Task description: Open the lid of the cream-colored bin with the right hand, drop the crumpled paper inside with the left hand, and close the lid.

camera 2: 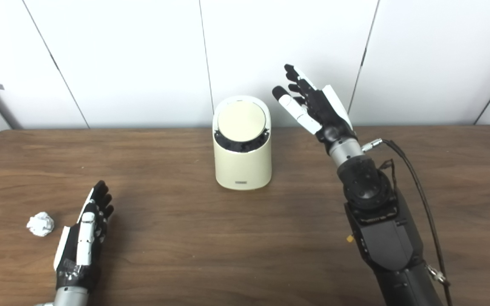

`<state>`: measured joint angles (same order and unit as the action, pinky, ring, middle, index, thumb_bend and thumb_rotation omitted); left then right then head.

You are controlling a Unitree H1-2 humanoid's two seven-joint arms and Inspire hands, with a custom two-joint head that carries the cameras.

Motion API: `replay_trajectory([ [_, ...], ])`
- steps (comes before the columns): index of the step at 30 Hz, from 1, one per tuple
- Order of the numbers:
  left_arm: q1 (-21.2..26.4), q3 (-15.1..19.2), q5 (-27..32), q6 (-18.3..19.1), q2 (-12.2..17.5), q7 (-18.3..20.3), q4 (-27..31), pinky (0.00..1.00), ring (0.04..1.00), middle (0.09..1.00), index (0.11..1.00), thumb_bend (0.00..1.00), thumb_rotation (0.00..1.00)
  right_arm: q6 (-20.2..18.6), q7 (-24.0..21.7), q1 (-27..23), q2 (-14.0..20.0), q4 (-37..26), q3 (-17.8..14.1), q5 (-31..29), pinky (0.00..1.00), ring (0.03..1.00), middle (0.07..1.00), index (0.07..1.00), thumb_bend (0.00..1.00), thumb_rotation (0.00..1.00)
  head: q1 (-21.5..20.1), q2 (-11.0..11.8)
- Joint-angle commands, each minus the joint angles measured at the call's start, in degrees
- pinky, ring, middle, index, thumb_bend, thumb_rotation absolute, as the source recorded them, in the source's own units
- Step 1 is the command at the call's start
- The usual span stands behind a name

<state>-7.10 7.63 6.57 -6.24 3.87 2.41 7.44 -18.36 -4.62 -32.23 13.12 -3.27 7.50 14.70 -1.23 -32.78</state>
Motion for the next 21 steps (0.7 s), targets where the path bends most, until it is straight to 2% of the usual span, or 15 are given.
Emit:
replay_trajectory([
  [1, -0.3, -0.7, 0.2, -1.2, -1.1, -0.2, -1.9, 1.0, 1.0, 1.0, 0.995, 0.37, 0.98, 0.4, -0.3, -3.7, 0.6, -0.1, 0.2, 1.4, 0.81, 0.9, 0.944, 0.945, 0.53, 0.86, 0.0, 0.0],
  [9, 0.1, -0.9, 0.1, -1.4, -1.0, 0.0, -2.5, 1.0, 1.0, 1.0, 0.996, 0.37, 0.98, -2.6, -2.7, -6.8, 1.3, 1.3, 3.4, 6.8, 0.86, 0.939, 0.967, 0.966, 0.56, 0.83, 0.0, 0.1],
  [15, 0.4, -0.8, 0.5, -1.6, -1.2, 0.0, -3.1, 1.0, 1.0, 1.0, 0.995, 0.37, 0.97, -1.5, -2.9, -9.0, 0.6, 4.6, 4.4, 8.4, 0.83, 0.935, 0.968, 0.96, 0.59, 0.73, 0.0, 0.1],
  [18, 0.5, -0.9, 0.4, -1.9, -1.1, 0.1, -3.4, 1.0, 1.0, 1.0, 0.996, 0.38, 0.97, -0.2, -2.8, -10.0, 0.8, 6.4, 5.5, 9.6, 0.88, 0.953, 0.972, 0.963, 0.62, 0.68, 0.0, 0.1],
  [21, 0.6, -0.9, 0.3, -2.3, -1.2, 0.2, -3.7, 1.0, 1.0, 0.999, 0.994, 0.37, 0.98, -0.5, -3.1, -10.7, 0.9, 7.1, 6.9, 11.5, 0.9, 0.962, 0.972, 0.965, 0.67, 0.67, 0.1, 0.0],
])
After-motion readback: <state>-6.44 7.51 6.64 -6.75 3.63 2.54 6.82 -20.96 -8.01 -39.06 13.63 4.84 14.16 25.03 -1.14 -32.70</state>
